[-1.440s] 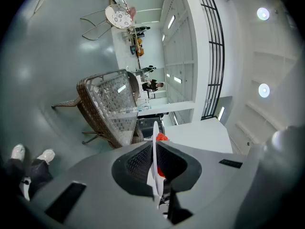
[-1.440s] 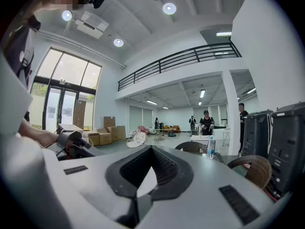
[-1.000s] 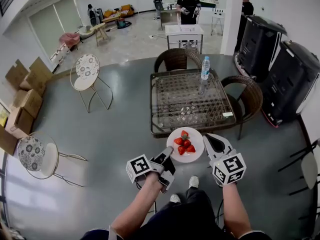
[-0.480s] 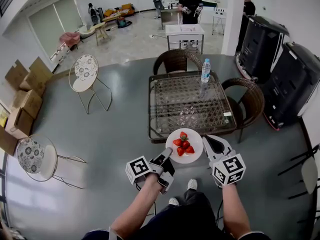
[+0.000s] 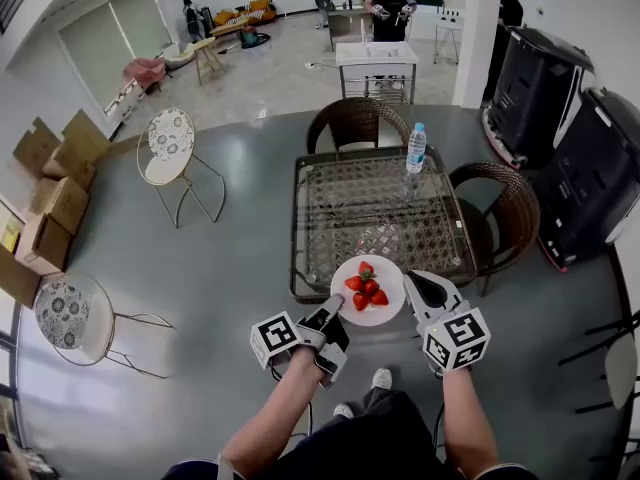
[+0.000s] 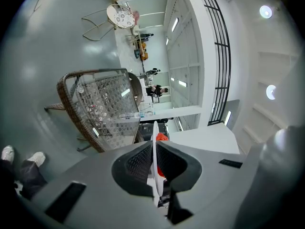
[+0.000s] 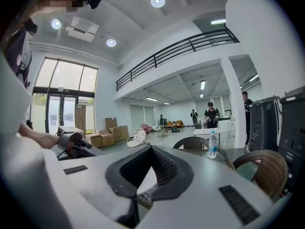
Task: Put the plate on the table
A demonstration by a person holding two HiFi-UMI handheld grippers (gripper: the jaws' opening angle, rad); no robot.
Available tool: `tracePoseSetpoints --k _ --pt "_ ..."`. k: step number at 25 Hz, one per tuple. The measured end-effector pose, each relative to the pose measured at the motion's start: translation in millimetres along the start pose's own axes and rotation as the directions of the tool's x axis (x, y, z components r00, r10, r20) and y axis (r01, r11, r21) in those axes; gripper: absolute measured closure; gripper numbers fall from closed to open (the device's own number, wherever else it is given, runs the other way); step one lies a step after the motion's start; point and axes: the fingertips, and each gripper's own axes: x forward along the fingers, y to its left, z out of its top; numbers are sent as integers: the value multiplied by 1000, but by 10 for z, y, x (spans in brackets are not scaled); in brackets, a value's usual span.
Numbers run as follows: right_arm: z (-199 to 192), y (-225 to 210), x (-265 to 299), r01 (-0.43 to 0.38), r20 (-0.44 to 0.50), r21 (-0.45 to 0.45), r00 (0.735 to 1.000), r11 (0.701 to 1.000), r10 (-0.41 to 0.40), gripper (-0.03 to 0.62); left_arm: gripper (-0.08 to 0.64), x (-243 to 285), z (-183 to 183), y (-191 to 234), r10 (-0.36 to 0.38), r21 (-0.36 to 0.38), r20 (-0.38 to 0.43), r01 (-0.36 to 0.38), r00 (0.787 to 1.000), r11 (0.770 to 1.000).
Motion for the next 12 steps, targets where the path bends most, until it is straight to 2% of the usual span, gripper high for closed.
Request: tracePoseSetpoints --k 12 --pt "42 -735 442 -63 -10 34 998 997 63 588 540 767 314 -73 41 26 71 -43 997 999"
